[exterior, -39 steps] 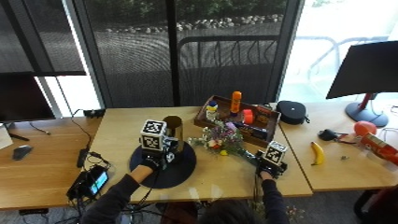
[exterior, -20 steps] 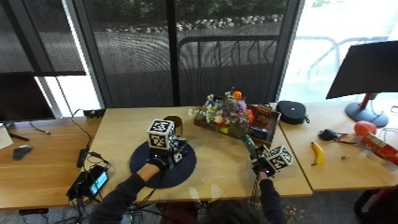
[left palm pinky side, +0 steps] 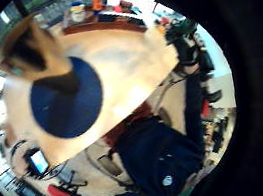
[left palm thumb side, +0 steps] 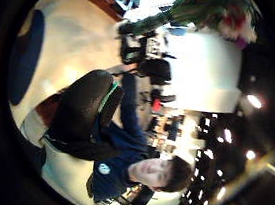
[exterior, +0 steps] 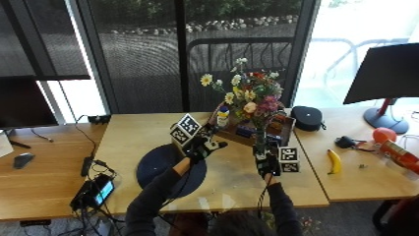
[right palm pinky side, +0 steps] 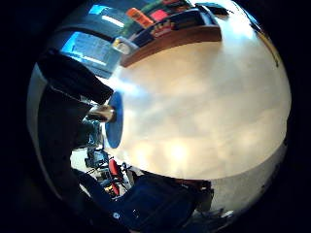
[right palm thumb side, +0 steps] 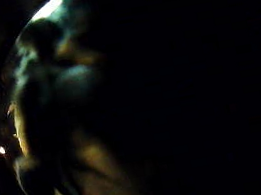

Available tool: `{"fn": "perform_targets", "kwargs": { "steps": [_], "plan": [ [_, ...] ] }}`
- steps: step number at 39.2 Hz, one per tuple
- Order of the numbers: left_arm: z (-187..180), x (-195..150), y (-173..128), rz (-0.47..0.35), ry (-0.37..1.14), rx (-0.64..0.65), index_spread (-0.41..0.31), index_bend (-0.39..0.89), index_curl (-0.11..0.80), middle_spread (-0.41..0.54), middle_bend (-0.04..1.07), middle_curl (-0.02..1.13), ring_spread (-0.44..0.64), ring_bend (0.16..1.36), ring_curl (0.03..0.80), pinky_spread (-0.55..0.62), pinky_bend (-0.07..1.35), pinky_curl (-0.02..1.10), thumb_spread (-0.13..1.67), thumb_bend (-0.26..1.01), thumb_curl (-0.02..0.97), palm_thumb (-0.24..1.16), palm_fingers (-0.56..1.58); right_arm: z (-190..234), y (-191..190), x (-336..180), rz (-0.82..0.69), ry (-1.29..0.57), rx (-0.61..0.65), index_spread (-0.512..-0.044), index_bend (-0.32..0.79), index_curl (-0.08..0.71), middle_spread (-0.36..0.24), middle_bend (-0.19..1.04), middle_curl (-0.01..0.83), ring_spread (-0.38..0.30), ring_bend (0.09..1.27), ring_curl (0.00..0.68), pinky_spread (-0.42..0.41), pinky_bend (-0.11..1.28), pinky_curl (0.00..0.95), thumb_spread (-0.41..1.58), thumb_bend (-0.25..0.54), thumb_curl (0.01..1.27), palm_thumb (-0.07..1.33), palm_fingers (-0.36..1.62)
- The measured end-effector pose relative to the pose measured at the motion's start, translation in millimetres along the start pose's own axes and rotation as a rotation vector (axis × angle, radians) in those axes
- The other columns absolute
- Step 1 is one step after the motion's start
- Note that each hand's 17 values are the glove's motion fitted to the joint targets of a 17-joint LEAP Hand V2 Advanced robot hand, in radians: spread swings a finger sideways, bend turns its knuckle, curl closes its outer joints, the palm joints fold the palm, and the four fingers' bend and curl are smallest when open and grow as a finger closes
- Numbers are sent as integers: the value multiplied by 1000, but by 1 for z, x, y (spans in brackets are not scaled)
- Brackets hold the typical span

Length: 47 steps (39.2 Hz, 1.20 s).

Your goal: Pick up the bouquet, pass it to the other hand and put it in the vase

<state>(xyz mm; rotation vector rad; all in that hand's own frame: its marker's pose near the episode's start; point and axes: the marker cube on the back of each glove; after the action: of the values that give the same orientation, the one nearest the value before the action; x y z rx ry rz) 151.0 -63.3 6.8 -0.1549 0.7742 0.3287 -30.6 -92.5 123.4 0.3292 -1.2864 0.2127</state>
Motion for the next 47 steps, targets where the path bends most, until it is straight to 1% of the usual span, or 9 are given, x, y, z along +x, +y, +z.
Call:
{"fn": "perform_targets", "kwargs": {
  "steps": [5, 8, 17, 20, 29, 35, 40, 44, 47],
  "plan": [
    [13, 15, -29, -24, 394, -79, 22, 138, 361, 277, 152, 273, 394, 532, 253, 410, 408, 355, 1113, 71, 325, 345, 172, 21, 5, 0, -56, -88, -82, -250, 246, 557, -229, 621, 668, -241, 704, 539, -292, 433, 455, 1230, -12, 299, 848, 1282],
    [21, 16, -43, -35, 514, -106, 42, 119, 347, 289, 151, 268, 394, 546, 259, 410, 458, 365, 1083, 62, 335, 386, 163, 29, 22, -15, -73, -132, -128, -255, 242, 568, -229, 628, 671, -240, 706, 539, -295, 442, 457, 1231, -12, 294, 849, 1287],
    [35, 15, -65, -58, 667, -108, 99, 104, 298, 315, 158, 262, 382, 597, 276, 392, 614, 404, 1012, 20, 355, 472, 160, 62, 41, -19, -81, -171, -251, -257, 231, 593, -231, 632, 673, -239, 716, 539, -303, 456, 458, 1227, -11, 288, 860, 1289],
    [39, 14, -66, -60, 672, -106, 113, 160, 311, 316, 149, 257, 378, 596, 276, 398, 621, 401, 995, 9, 361, 503, 181, 72, 46, -21, -76, -184, -286, -256, 223, 599, -229, 630, 673, -238, 722, 539, -306, 463, 457, 1226, -9, 288, 867, 1293],
    [53, 18, -63, -41, 647, -136, 124, 126, 304, 271, 201, 272, 325, 621, 285, 357, 646, 395, 965, -17, 374, 571, 251, 105, 47, -19, -76, -166, -332, -258, 217, 620, -221, 641, 682, -237, 727, 537, -307, 470, 452, 1215, -4, 289, 898, 1291],
    [58, 26, -60, -19, 658, -102, 62, 205, 337, 107, 340, 331, 207, 565, 271, 324, 477, 341, 941, -5, 393, 652, 445, 122, 55, -30, -95, -172, -377, -258, 205, 630, -224, 644, 681, -238, 734, 536, -313, 472, 449, 1207, -7, 293, 914, 1293],
    [54, 23, -63, -33, 669, 12, -57, 352, 398, -58, 501, 378, 5, 523, 265, 211, 193, 269, 926, 0, 415, 726, 741, 137, 55, -32, -97, -179, -408, -259, 198, 638, -226, 646, 681, -238, 737, 535, -316, 473, 447, 1209, 8, 303, 961, 1293],
    [49, 21, -63, -37, 630, 73, -134, 358, 421, -143, 567, 411, -142, 521, 281, -28, 211, 281, 901, 9, 441, 800, 1110, 145, 55, -32, -80, -194, -431, -260, 195, 641, -224, 644, 679, -237, 729, 531, -318, 476, 446, 1208, 1, 306, 974, 1290],
    [37, 4, -59, -70, 567, 130, -168, 331, 436, -177, 588, 452, -200, 554, 324, -106, 222, 317, 893, 5, 455, 833, 1171, 145, 51, -30, -60, -215, -458, -263, 189, 642, -229, 636, 675, -239, 729, 530, -318, 481, 446, 1207, -4, 308, 982, 1284]
  ]
}}
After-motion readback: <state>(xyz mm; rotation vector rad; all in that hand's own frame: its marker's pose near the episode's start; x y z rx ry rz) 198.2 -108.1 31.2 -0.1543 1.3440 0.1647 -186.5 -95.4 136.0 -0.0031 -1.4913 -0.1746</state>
